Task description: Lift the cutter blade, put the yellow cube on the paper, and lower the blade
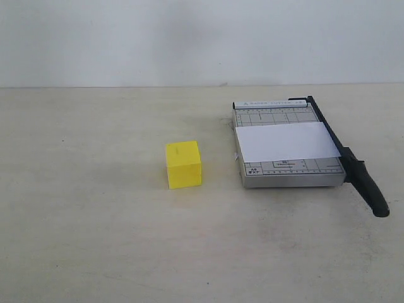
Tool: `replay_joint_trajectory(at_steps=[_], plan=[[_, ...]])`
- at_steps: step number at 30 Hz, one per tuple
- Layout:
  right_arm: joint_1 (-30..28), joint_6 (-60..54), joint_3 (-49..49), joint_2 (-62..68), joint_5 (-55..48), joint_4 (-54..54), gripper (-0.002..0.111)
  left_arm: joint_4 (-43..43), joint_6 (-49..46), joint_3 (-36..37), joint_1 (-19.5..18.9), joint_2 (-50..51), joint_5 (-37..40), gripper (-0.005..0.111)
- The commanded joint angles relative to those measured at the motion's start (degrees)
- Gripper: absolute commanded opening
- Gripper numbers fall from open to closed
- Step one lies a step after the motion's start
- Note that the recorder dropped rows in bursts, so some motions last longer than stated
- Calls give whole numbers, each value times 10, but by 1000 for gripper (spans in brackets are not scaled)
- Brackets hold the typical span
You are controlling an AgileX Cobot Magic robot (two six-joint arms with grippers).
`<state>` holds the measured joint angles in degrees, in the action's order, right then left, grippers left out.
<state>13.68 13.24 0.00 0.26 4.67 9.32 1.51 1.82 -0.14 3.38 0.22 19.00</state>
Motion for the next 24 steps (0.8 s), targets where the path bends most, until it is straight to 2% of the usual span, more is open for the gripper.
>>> replay_joint_trajectory(at_steps=[1, 4, 8, 9, 12, 16, 18, 23, 24], plan=[[0, 124, 0, -3, 72, -1, 4, 2, 0, 1, -2, -2, -10, 4], [0, 231, 0, -3, 80, -16, 4, 2, 0, 1, -2, -2, -10, 4], [0, 258, 0, -3, 61, -16, 4, 2, 0, 1, -2, -2, -10, 4], [0, 260, 0, -3, 40, -16, 4, 2, 0, 1, -2, -2, -10, 4], [0, 247, -30, -3, -123, -16, 4, 2, 0, 1, -2, -2, -10, 4], [1, 208, -81, 33, -198, -16, 5, 2, 0, 1, -2, -2, -10, 4], [1, 185, -99, 66, -200, -14, 14, 2, 0, 1, -2, -2, -10, 4], [1, 136, -161, 188, -253, -9, 66, 2, 0, 1, -2, -2, -10, 4], [1, 120, -174, 214, -270, -7, 69, 2, 0, 1, -2, -2, -10, 4]])
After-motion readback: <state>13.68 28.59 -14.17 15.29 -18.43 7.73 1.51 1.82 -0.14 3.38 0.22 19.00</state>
